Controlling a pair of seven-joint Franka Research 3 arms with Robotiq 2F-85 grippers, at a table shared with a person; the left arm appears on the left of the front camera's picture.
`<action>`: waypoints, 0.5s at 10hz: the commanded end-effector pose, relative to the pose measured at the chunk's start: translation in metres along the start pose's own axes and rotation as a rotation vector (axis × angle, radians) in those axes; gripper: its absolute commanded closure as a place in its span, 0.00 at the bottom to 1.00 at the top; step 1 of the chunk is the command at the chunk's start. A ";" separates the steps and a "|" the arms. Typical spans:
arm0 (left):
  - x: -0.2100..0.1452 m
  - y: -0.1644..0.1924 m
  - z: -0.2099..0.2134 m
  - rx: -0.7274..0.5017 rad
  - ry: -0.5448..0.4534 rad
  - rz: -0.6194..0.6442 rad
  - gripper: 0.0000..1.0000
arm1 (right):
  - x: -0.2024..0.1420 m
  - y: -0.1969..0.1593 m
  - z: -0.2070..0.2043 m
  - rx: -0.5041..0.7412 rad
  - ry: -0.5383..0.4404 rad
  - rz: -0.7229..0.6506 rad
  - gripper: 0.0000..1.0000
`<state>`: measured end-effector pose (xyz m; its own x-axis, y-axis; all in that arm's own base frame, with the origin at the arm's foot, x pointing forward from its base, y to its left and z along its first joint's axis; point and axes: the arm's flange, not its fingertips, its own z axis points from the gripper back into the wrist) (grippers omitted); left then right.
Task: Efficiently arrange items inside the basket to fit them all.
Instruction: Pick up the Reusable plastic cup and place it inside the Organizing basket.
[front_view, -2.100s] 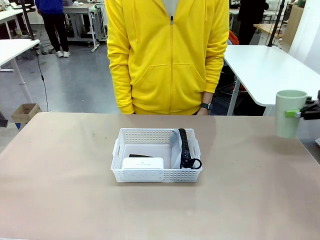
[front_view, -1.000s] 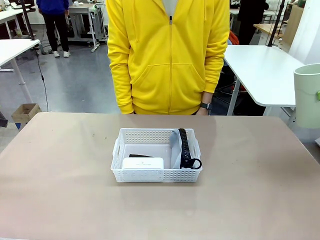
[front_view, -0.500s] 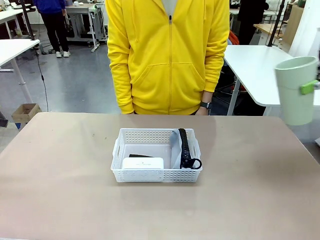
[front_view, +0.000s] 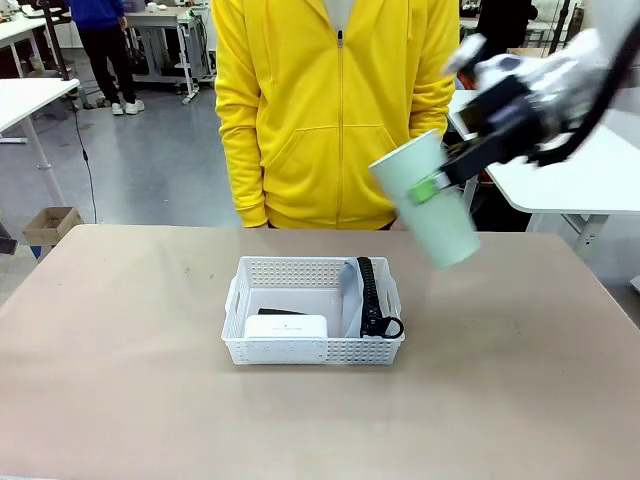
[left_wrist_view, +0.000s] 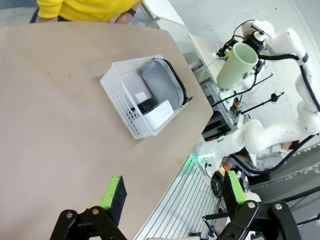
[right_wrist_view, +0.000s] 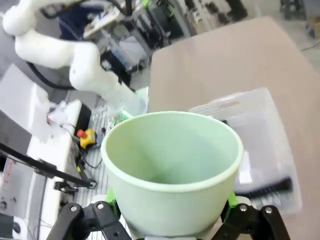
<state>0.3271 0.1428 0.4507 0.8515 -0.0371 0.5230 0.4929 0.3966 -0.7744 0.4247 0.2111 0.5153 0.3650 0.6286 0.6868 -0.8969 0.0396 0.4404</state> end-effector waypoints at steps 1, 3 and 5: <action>0.001 -0.002 -0.001 -0.012 -0.024 -0.018 0.00 | 0.047 -0.020 -0.051 -0.006 0.153 0.111 0.11; 0.001 -0.002 -0.001 -0.012 -0.024 -0.018 0.00 | 0.086 -0.034 -0.113 -0.014 0.280 0.243 0.11; 0.001 -0.002 -0.001 -0.012 -0.024 -0.018 0.00 | 0.097 -0.061 -0.157 -0.036 0.373 0.274 0.11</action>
<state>0.3272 0.1426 0.4509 0.8514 -0.0379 0.5232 0.4932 0.3974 -0.7738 0.4537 0.3839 0.4647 -0.0036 0.8271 0.5621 -0.9485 -0.1809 0.2601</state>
